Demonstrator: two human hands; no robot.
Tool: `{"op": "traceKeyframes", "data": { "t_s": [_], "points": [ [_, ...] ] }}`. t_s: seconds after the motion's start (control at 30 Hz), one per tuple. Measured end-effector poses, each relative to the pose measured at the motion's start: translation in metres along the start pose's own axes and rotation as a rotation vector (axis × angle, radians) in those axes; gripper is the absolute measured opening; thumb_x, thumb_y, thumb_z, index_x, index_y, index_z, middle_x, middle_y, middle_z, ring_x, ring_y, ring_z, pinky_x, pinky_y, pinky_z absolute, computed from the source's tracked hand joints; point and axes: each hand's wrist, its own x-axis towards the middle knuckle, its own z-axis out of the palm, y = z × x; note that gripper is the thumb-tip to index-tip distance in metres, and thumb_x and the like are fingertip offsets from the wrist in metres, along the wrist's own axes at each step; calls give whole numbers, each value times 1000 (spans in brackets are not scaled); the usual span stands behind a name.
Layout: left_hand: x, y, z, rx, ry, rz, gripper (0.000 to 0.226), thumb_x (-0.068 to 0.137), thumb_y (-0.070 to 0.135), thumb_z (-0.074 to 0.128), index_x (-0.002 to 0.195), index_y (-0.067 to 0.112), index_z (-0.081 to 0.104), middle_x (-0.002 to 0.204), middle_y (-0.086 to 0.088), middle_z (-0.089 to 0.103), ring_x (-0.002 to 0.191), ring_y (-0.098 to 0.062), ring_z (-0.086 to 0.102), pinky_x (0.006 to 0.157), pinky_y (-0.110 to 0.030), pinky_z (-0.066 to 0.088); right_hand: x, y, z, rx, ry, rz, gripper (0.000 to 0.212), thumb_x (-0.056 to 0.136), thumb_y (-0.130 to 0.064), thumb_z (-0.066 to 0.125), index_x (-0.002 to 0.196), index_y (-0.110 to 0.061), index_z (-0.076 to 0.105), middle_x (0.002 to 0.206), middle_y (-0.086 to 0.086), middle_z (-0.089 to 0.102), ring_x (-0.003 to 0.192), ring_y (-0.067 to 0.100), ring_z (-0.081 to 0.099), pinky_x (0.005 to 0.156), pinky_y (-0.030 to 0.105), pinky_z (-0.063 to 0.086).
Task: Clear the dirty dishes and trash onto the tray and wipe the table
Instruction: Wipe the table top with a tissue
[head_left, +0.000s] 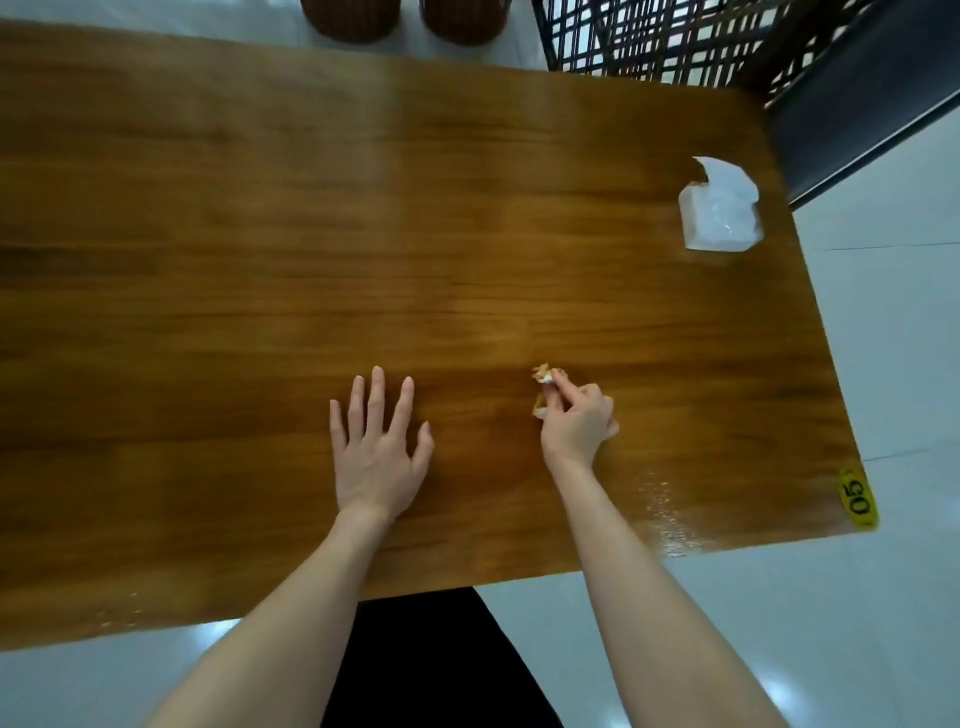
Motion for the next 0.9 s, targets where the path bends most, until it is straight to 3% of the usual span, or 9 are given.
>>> {"op": "traceKeyframes", "data": {
  "t_s": [0.17,0.3,0.4,0.5,0.67,0.9],
  "points": [
    [1,2,0,4,-15,9,63,93,54,28,149,25,32,160,-9,19,148,-29,8,117,-47,-4,28,19,-24,19,88,182,29,96,-20,57,123,-17,65,95,-2,49,108,23,43,97,36,19],
    [4,7,-3,-3,-24,-10,65,91,55,29,147,23,37,159,-11,20,148,-29,8,117,-49,-5,-1,5,-2,26,-13,35,28,94,-17,58,121,-17,67,95,1,55,102,22,44,84,28,16],
    [8,20,-5,-11,-15,-5,65,91,54,30,146,20,40,158,-12,22,147,-29,10,117,-49,-5,-13,3,6,-2,-65,-82,28,93,-16,60,120,-18,67,92,0,56,97,20,45,82,26,17],
    [11,56,1,-32,-25,60,63,92,51,34,147,21,38,158,-12,23,147,-30,14,117,-50,-1,8,17,-9,-9,-61,-99,28,92,-17,62,120,-18,67,94,2,59,96,17,44,82,26,18],
    [17,127,18,-49,-32,133,60,94,49,35,146,21,39,157,-13,25,146,-31,16,117,-51,2,73,58,-56,29,29,31,27,94,-18,59,120,-17,67,101,5,60,104,22,44,86,28,17],
    [27,249,49,-55,-20,90,61,95,52,29,148,24,35,159,-11,22,148,-30,11,117,-50,-3,175,131,-144,-8,60,147,28,95,-18,57,122,-18,65,109,7,60,110,24,44,99,40,21]
  ]
}}
